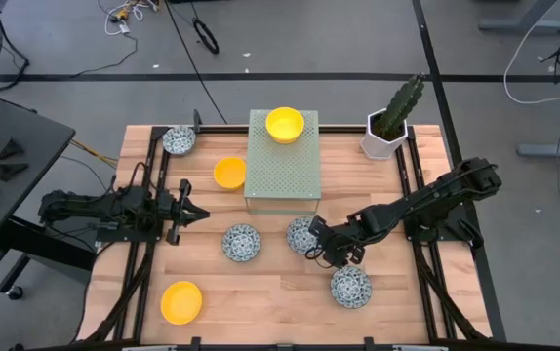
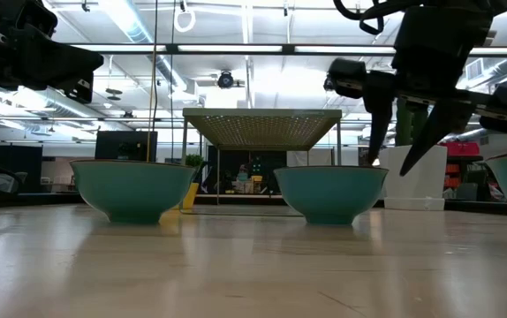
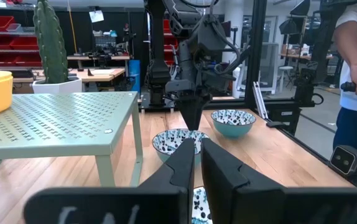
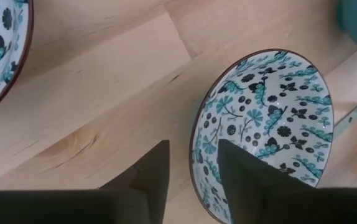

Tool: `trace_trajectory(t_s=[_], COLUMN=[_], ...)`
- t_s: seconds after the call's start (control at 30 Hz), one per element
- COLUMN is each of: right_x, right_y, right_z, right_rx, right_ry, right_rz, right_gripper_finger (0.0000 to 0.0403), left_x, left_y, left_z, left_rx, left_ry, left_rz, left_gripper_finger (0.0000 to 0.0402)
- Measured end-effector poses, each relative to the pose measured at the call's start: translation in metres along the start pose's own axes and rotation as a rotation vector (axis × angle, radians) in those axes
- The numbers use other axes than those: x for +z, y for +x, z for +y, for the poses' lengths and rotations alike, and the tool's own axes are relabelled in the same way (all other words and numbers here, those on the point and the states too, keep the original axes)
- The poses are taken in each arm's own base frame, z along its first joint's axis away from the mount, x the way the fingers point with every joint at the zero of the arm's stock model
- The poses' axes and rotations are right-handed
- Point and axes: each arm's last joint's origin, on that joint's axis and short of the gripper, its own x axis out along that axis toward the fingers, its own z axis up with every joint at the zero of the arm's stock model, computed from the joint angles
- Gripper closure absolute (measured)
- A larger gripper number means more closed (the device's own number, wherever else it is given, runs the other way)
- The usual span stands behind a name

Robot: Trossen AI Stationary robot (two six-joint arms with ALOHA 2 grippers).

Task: Pick & Place Mini bowls
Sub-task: Put the blue and white bowl on the shelf

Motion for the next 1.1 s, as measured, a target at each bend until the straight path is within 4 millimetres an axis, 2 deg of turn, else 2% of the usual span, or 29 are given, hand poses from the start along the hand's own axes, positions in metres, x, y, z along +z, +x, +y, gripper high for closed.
trace_trajectory(t_s=[0.4, 1.1], right_x=[0.0000, -0.0001], right_y=[0.0001, 0.0001], right_z=[0.0000, 0.0002], right_rx=[0.000, 0.002], right_ry=[0.007, 0.006], right_rz=[-0.001, 0.000], right_gripper_finger=[0.0322, 0.0371], left_x=[0.0000, 0.0000], left_y=[0.0000, 0.0000], left_z=[0.0000, 0.0000], left_rx=[0.000, 0.000], left_ry=[0.000, 0.000], left_rz=[0.000, 0.000], left_gripper_finger=[0.0367, 0.0367])
